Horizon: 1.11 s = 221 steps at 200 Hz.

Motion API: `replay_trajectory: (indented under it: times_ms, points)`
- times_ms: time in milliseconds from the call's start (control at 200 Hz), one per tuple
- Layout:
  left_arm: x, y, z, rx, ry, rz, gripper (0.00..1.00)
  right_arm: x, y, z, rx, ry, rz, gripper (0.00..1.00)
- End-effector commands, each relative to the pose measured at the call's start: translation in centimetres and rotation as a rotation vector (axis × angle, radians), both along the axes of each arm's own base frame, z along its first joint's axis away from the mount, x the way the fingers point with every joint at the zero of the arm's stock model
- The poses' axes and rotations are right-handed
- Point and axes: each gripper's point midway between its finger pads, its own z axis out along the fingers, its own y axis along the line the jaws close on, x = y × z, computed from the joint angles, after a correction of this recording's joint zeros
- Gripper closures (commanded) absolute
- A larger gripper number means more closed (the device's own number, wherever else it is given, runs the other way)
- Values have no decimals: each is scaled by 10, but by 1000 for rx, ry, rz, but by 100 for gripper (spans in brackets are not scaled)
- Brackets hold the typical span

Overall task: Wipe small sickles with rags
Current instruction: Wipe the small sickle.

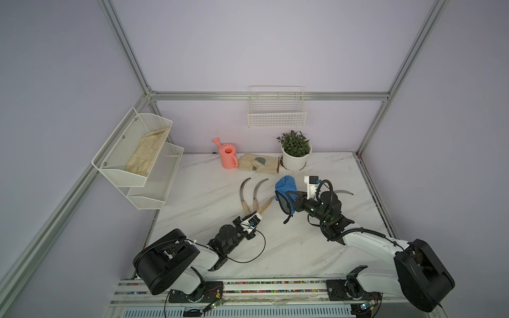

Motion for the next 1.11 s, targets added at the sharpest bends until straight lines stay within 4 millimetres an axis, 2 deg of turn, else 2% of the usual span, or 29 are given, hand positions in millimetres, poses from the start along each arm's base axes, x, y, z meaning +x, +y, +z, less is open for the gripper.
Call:
replay_trajectory:
  times_ms: [0,20,65,120,250,355,600,890,985,1100]
  points:
    - [0,-2,23,-64,-59,-9,100,38,-59,-32,-239,82,-367,100]
    - [-1,-2,22,-62,-57,-14,100,42,-66,-33,-264,85,-410,100]
    - [-1,-3,23,-58,-58,-20,100,51,-76,-51,-333,127,-476,100]
    - [-1,-4,24,-58,-63,-24,100,59,-79,-66,-383,164,-508,100]
    - [-2,-5,26,-58,-68,-27,100,72,-60,-104,-410,231,-433,100]
    - [-3,-6,23,-44,-69,-41,100,75,-44,-118,-389,258,-361,100]
    - [-13,-12,17,-1,-109,-104,100,64,17,-97,-212,211,-44,100]
    - [-16,-20,8,61,-133,-137,100,28,78,-69,-101,169,234,100]
    - [-16,-21,7,67,-142,-129,100,23,84,-69,-92,171,262,100]
    - [-15,-21,7,66,-144,-119,100,33,67,-85,-148,208,154,100]
